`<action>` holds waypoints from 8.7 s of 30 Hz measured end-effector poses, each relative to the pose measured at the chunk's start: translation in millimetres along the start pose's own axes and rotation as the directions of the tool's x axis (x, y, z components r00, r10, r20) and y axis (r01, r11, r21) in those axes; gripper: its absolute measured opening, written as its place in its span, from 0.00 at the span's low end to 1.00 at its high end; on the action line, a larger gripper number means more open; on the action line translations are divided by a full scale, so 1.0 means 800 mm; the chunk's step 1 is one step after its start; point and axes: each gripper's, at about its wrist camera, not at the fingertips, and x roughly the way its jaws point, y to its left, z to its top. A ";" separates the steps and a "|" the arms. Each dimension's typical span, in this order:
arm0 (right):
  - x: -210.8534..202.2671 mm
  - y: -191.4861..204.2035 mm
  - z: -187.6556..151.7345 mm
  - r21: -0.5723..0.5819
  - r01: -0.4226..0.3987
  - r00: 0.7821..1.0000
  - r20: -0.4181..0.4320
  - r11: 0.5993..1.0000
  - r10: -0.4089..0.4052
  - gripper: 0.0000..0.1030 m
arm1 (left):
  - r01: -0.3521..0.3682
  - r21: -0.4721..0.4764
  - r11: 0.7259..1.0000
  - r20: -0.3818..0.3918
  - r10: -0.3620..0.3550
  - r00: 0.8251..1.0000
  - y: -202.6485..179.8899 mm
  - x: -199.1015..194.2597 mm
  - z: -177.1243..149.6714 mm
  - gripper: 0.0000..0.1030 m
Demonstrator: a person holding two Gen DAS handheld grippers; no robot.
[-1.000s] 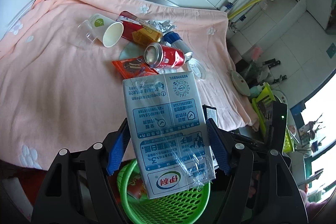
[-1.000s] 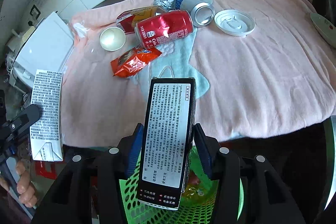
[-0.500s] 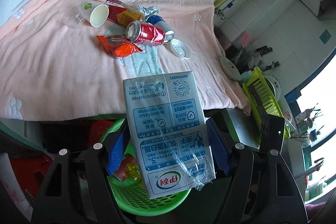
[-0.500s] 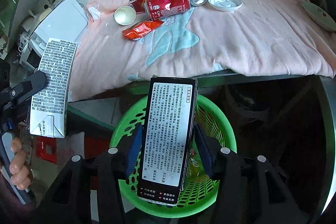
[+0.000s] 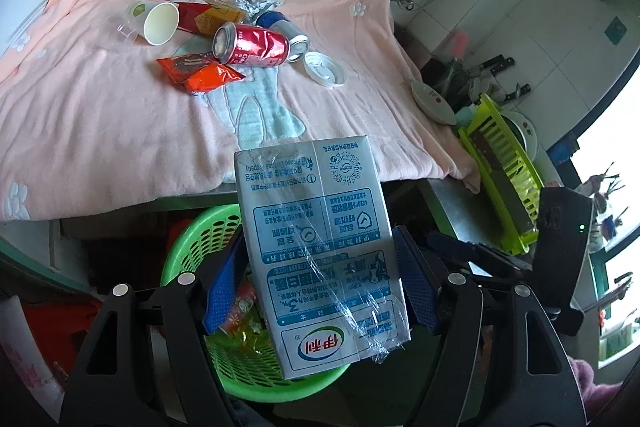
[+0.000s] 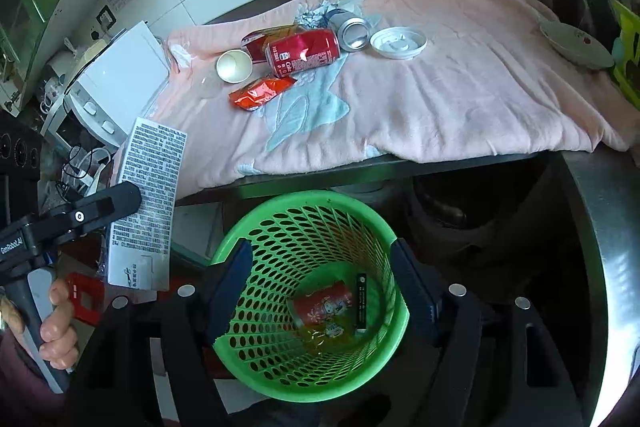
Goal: Collect trash
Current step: 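Carry the black box over the basket with right gripper while left gripper carries the milk carton, then open the left gripper to drop the milk carton into the basket, then reach the left gripper to the orange snack wrapper and close on it, then lift the orange wrapper with left gripper while right gripper grasps the red Coca-Cola can, then open the right gripper over the basket dropping the can while left gripper carries the wrapper, then open the left gripper over the basket to drop the orange wrapper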
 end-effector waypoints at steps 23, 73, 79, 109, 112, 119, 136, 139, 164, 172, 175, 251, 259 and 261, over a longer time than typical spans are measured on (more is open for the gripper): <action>-0.040 -0.010 -0.007 -0.023 0.056 0.995 0.082 0.998 -0.054 0.76 | 0.022 0.064 0.998 -0.071 -0.017 0.997 -0.036 0.030 -0.017 0.81; 0.047 0.038 0.090 -0.057 0.051 0.997 0.058 0.997 -0.048 0.87 | -0.178 0.266 0.947 -0.022 0.190 0.981 0.103 0.098 0.171 0.82; 0.063 0.037 0.103 -0.038 0.063 0.997 0.046 0.997 -0.061 0.87 | -0.167 0.311 0.936 -0.067 0.197 0.978 0.121 0.140 0.203 0.82; 0.105 0.031 0.141 -0.004 0.089 0.996 0.008 0.996 -0.089 0.87 | -0.113 0.399 0.910 -0.178 0.198 0.964 0.150 0.237 0.253 0.82; 0.108 0.034 0.142 -0.006 0.083 0.996 0.007 0.997 -0.083 0.87 | -0.105 0.393 0.913 -0.199 0.196 0.960 0.155 0.242 0.255 0.82; 0.113 0.034 0.148 -0.013 0.083 0.997 0.000 0.996 -0.083 0.87 | -0.094 0.423 0.901 -0.201 0.194 0.960 0.154 0.249 0.250 0.82; 0.124 0.035 0.158 -0.021 0.070 0.998 -0.008 0.997 -0.070 0.87 | -0.129 0.449 0.884 -0.156 0.220 0.963 0.145 0.237 0.236 0.48; 0.128 0.037 0.161 -0.024 0.056 0.998 -0.014 0.998 -0.056 0.87 | -0.132 0.424 0.896 -0.154 0.216 0.964 0.152 0.226 0.230 0.44; 0.229 0.051 0.294 0.273 -0.102 0.992 -0.047 0.957 0.119 0.87 | -0.176 0.195 0.965 -0.021 0.183 0.983 0.209 0.080 0.188 0.36; 0.277 0.023 0.312 0.524 -0.111 0.988 -0.036 0.844 0.152 0.87 | -0.188 0.162 0.969 0.017 0.188 0.982 0.225 0.050 0.183 0.36; 0.291 0.011 0.312 0.601 -0.124 0.985 -0.024 0.789 0.174 0.87 | -0.189 0.152 0.970 0.024 0.188 0.982 0.230 0.043 0.183 0.36; -0.010 -0.025 -0.005 -0.020 -0.049 0.998 0.043 0.999 0.050 0.76 | -0.090 0.203 0.975 -0.018 0.095 0.995 -0.005 0.017 -0.024 0.37; -0.011 -0.032 0.006 -0.013 -0.037 0.998 0.046 0.999 0.037 0.76 | -0.082 0.203 0.976 -0.090 0.102 0.991 -0.005 0.052 -0.033 0.40; -0.009 -0.031 0.008 -0.011 -0.033 0.999 0.044 0.999 0.033 0.76 | -0.081 0.206 0.975 -0.102 0.103 0.989 -0.005 0.059 -0.034 0.43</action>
